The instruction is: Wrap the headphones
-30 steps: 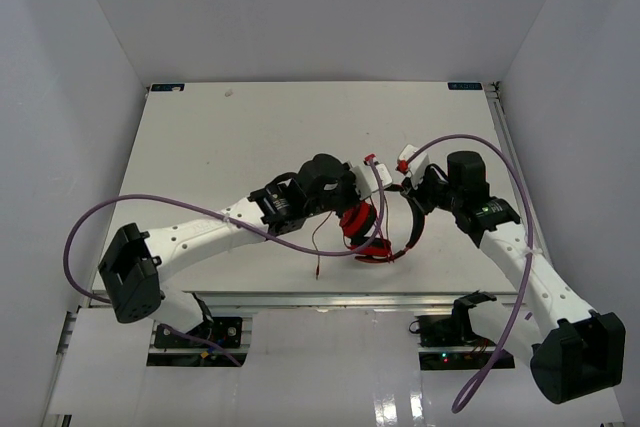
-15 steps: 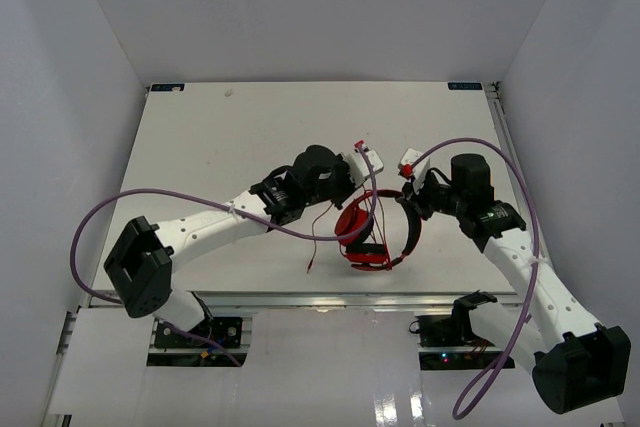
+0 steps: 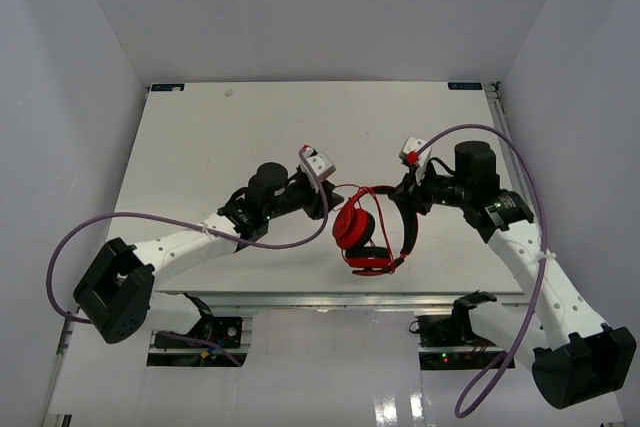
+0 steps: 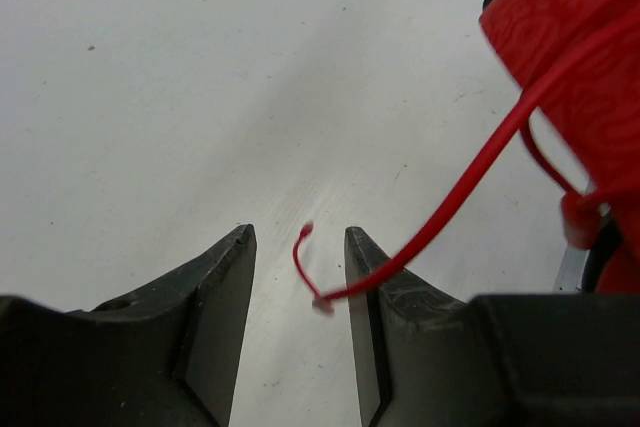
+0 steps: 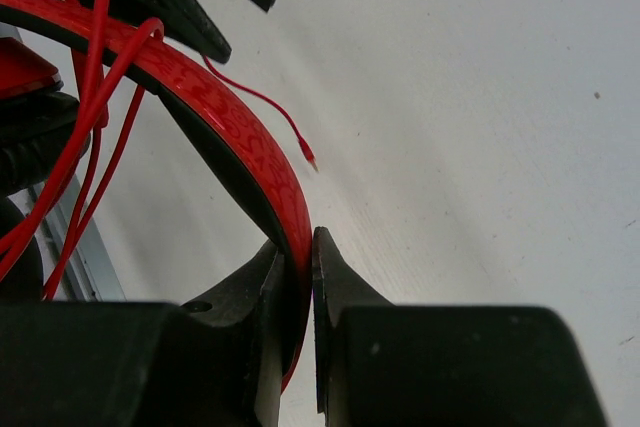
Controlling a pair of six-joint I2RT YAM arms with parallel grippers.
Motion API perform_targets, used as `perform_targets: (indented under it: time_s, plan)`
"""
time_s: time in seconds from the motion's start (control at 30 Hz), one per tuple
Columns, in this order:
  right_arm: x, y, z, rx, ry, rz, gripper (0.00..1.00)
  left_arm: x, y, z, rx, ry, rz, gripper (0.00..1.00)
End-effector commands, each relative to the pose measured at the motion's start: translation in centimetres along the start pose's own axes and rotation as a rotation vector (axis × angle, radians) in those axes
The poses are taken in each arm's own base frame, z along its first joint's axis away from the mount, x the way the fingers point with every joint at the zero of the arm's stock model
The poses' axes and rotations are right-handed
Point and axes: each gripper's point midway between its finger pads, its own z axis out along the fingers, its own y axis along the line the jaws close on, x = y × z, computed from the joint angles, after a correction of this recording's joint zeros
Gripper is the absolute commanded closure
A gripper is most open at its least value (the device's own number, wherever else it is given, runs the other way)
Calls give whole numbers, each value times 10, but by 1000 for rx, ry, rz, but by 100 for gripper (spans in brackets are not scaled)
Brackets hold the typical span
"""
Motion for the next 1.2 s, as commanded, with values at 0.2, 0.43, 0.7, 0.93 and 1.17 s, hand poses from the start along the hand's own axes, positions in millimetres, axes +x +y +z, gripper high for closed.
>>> perform_targets:
  time_s: [0.2,0.43,0.7,0.93,1.17]
  plan:
    - [-68,4,-18,-27,-127,10,92,16,-20,2,140,-147,-147,50]
    - [-85,-3,-22,-3,-139,36,92,1,-27,18,219,-241,-200,50]
    - [-101,-14,-27,33,-157,97,92,3,-36,22,293,-302,-265,78]
    - [-100,-29,-24,85,-146,184,92,12,-44,10,316,-339,-355,95]
    - [-80,-56,-5,183,-114,327,92,19,-48,9,340,-385,-477,100]
